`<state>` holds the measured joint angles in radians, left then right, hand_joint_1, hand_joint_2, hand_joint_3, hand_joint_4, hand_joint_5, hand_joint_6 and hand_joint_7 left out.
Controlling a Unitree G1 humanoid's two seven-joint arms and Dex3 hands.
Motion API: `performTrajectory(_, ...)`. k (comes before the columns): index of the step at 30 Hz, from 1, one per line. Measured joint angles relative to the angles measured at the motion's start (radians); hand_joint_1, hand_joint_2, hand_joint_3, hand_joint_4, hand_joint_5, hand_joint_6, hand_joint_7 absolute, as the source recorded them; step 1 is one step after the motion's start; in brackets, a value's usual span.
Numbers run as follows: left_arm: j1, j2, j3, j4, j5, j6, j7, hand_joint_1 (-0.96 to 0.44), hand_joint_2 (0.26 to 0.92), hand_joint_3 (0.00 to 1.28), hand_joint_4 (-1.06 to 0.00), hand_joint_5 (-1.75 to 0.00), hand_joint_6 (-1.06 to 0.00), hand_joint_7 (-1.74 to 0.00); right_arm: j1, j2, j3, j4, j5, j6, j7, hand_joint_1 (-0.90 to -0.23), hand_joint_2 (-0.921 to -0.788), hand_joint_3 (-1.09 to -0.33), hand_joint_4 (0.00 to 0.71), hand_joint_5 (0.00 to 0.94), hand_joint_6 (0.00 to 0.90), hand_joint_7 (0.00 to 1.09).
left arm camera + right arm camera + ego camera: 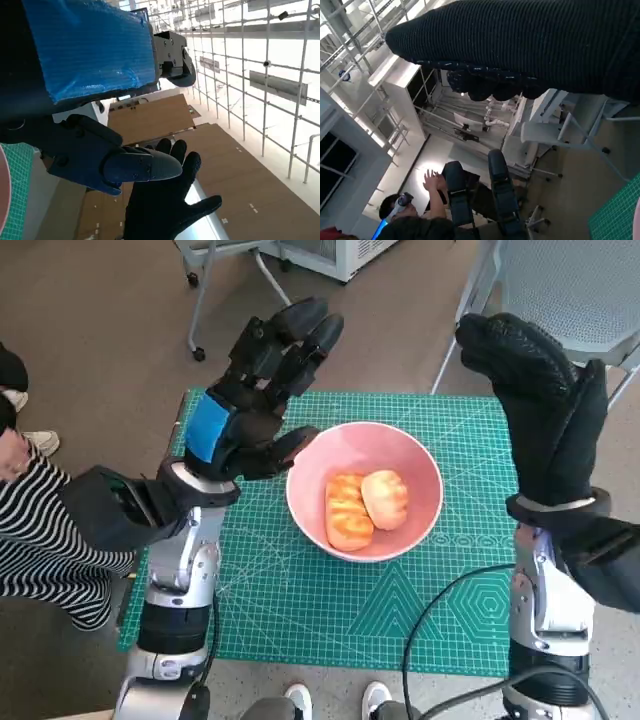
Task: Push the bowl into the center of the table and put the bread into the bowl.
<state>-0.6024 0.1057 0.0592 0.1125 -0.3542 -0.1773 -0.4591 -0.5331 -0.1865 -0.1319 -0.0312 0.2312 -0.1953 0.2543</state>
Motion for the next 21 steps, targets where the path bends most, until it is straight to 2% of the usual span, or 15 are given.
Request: performTrajectory(21, 0.016, -0.017, 0.002, -0.017, -0.017, 0.038, 0.010, -0.61, 0.839, 0.41, -0.13, -0.02, 0.00, -0.64, 0.002, 0.000, 0.000, 0.001, 0.000, -0.008, 0.000, -0.723, -0.921, -0.647, 0.211, 0.002, 0.074, 0.58)
